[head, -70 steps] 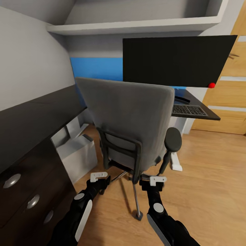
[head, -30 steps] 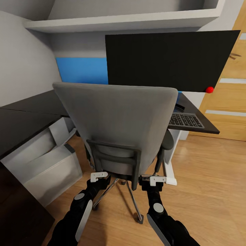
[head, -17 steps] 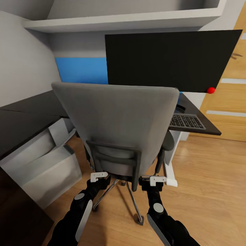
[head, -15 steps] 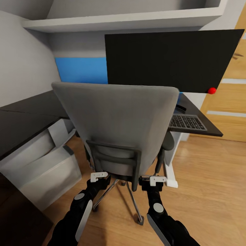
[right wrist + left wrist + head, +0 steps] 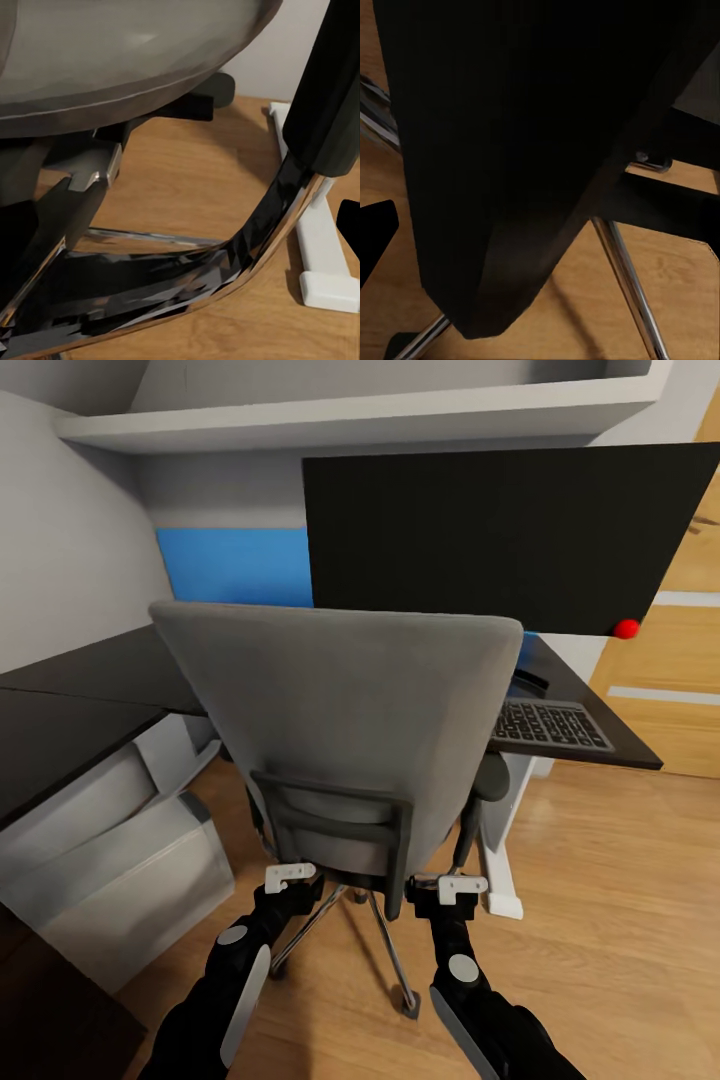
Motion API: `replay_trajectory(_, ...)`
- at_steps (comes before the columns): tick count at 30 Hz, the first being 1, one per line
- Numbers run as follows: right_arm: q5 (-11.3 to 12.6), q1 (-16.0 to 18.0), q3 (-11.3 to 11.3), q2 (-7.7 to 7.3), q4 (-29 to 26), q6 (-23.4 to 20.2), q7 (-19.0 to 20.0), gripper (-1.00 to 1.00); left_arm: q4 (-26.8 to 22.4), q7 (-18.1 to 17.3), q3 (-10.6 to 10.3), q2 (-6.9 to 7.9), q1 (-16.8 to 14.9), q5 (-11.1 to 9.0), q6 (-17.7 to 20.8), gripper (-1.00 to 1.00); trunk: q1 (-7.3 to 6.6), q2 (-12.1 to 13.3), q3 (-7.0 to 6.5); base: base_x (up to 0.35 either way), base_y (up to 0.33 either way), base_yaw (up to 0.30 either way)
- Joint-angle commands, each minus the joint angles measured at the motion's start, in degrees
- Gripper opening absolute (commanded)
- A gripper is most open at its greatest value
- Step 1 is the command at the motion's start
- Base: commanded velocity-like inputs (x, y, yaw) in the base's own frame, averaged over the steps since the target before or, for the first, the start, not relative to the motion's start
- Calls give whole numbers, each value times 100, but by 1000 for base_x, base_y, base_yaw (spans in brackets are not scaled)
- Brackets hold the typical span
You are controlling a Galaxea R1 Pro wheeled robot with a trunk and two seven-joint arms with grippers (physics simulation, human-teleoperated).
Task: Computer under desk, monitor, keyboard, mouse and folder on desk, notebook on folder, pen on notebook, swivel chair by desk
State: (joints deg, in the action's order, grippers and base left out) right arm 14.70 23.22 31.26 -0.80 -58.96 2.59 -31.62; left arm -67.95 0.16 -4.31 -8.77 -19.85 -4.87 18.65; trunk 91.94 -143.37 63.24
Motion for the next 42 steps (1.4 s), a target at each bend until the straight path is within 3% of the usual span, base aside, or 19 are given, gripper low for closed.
replay_trajectory(1, 59, 7, 29, -8, -3, 27, -37, 100, -8, 2, 0, -2, -1, -58, 33, 100, 2, -2, 5, 243, -88, 0)
replay_trajectory(17, 59, 7, 23, -8, -6, 27, -37, 100, -8, 2, 0, -1, -1, -58, 33, 100, 2, -2, 5, 23, -15, 0)
replay_trajectory(42, 59, 7, 27, -8, -2, 14, -37, 100, -8, 2, 2, 3, -1, -66, 33, 100, 2, -2, 5, -314, 0, 0)
